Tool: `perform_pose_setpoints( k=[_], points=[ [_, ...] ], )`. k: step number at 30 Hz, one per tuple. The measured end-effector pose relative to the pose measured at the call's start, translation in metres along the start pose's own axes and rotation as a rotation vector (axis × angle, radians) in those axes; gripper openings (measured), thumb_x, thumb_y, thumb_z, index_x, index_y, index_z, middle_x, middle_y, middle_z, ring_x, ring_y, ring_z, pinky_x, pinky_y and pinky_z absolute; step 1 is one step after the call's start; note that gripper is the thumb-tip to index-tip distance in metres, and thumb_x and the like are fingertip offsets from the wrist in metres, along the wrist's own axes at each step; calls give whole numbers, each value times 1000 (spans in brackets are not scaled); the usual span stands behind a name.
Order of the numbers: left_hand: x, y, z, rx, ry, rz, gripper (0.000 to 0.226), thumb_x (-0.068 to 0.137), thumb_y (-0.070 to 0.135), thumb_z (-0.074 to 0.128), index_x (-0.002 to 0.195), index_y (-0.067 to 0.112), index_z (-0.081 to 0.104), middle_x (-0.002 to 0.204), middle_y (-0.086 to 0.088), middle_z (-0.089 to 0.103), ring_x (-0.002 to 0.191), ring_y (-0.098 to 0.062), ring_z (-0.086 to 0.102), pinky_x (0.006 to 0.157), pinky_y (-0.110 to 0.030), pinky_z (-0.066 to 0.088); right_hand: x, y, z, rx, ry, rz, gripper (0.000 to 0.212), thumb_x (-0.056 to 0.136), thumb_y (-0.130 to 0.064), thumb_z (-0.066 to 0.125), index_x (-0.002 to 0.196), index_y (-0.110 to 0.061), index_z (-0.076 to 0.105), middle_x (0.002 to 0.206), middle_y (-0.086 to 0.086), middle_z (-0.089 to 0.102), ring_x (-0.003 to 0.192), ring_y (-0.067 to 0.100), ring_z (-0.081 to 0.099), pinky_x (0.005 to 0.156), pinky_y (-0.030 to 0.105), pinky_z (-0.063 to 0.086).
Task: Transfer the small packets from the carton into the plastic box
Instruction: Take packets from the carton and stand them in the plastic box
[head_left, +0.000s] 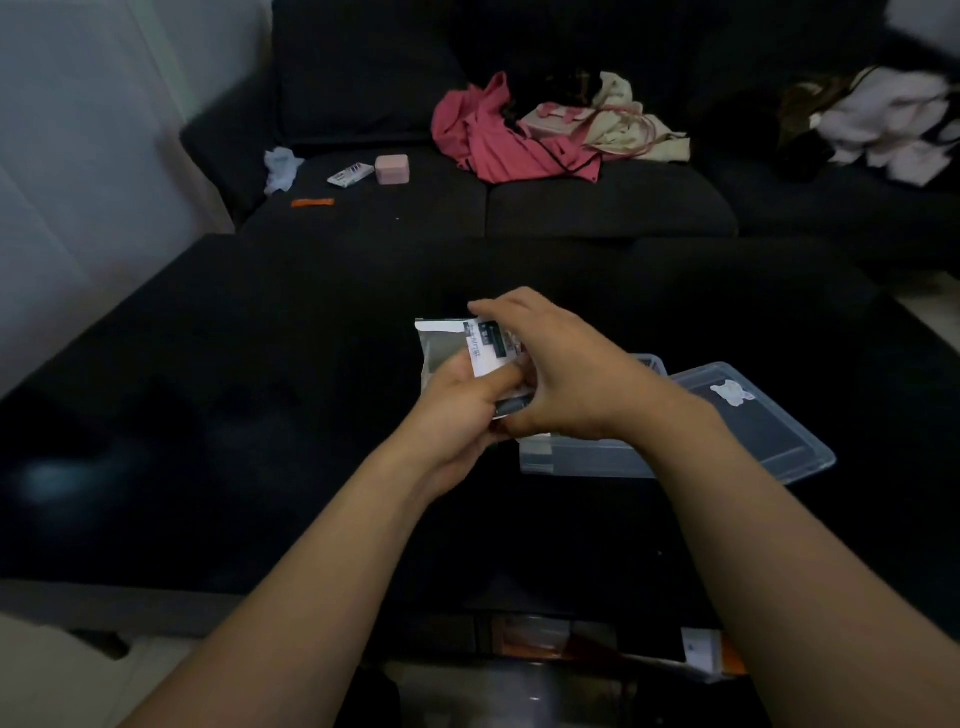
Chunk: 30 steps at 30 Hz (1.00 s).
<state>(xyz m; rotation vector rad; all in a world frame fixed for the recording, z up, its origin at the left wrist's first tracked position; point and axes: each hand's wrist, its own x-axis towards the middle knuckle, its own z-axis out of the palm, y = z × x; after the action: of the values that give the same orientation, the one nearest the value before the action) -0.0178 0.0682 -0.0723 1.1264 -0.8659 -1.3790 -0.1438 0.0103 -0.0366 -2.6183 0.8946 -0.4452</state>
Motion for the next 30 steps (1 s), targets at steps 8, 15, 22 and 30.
perform_pose_setpoints(
  k=[8, 15, 22, 30],
  points=[
    [6, -5, 7, 186, 205, 171, 29, 99, 25, 64, 124, 12, 54, 85, -9, 66, 57, -13, 61, 42, -24, 45, -11, 22, -14, 650, 32, 299, 82, 78, -24, 84, 149, -19, 44, 139, -2, 55, 114, 13, 62, 87, 25, 57],
    [1, -2, 15, 472, 226, 288, 35, 101, 19, 60, 127, 19, 37, 90, -2, 65, 48, -9, 62, 38, -25, 50, -5, 22, -6, 824, -7, 369, 19, 98, -8, 59, 109, 4, 71, 89, 11, 65, 66, 5, 55, 58, 18, 47],
    [2, -8, 11, 635, 181, 277, 46, 98, 9, 61, 126, 28, 30, 101, -1, 60, 58, -14, 71, 46, -28, 57, -2, 27, 2, 807, -51, 425, 14, 95, -15, 65, 97, -3, 72, 79, 3, 68, 64, 4, 57, 59, 20, 44],
    [4, -12, -9, 911, 295, 361, 47, 79, 34, 84, 113, 30, 52, 70, 6, 69, 66, 1, 67, 61, -13, 47, 0, 66, -2, 778, 216, 829, 7, 94, -8, 65, 95, -5, 72, 95, 14, 75, 75, 16, 65, 61, 26, 48]
  ],
)
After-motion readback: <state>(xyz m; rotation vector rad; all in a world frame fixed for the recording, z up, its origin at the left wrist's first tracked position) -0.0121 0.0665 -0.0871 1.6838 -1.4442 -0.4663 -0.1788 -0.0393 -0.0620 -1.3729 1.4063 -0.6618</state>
